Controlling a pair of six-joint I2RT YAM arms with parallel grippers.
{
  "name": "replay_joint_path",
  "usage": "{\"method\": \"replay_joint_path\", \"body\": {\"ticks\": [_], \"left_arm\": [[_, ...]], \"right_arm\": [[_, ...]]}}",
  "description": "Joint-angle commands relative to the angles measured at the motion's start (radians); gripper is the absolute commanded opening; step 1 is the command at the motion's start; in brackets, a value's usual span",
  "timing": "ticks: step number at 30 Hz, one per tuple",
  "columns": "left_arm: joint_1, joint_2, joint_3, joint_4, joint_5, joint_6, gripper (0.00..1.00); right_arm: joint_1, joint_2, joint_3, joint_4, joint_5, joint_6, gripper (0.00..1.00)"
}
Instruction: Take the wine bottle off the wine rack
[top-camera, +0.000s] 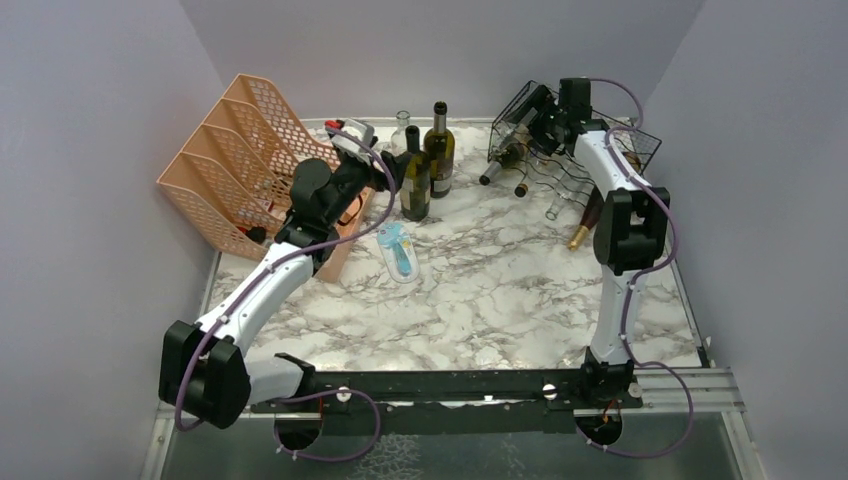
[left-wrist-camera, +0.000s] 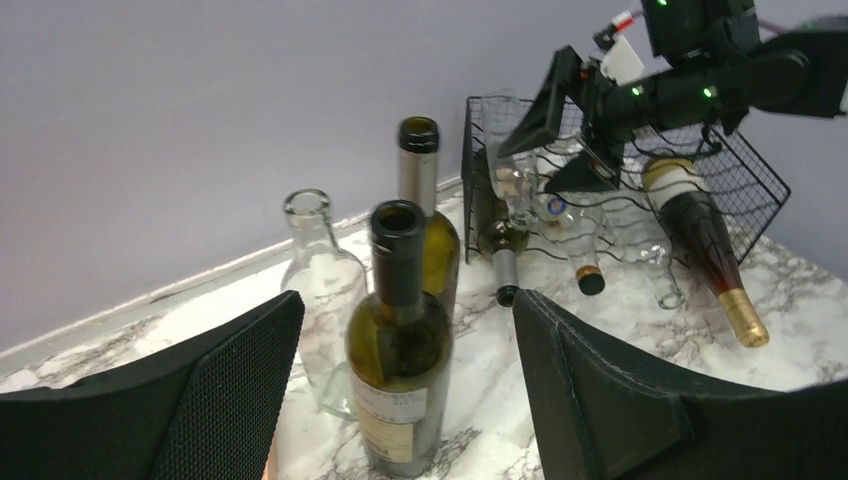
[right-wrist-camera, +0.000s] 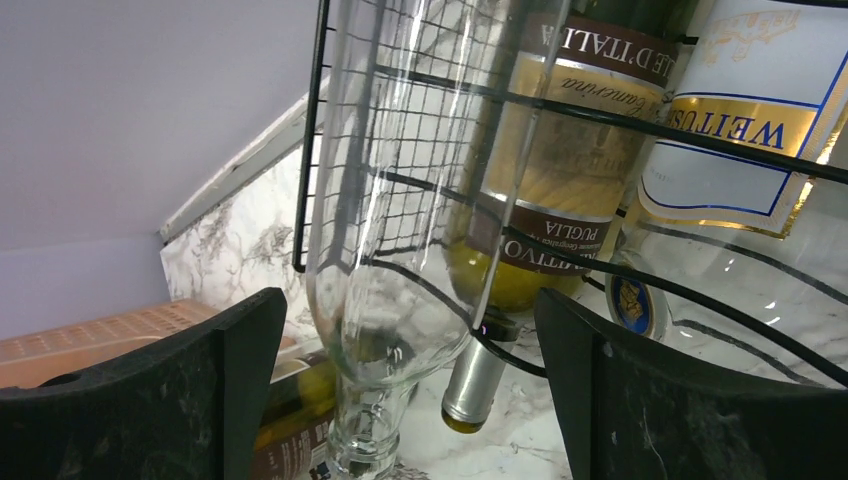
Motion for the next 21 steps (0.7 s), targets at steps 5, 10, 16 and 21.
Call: {"method": "replay_joint_path", "body": {"ticks": [5,10,16,21], "left_arm": [[0.221,0.091,0.095,0.040,0.262,-0.389,0.98],[0.252,0.087,0.070,0.073,0.242,-0.389,0.99],[0.253,0.091,0.068,0.077,0.244,-0.381,0.99],[0.253,0.102,0.069,0.080,0.251,-0.387,0.99]], "right_arm": [[-0.009,0.055,0.046,0.051,-0.039,0.040,0.94],[-0.009,0.107,0.085,0.088,-0.111,0.084,0.89],[-0.009,0.154,0.127,0.108,-0.136,0.134,0.86],[-0.009,0.126,0.098,0.165,-0.161,0.174,0.73]]}}
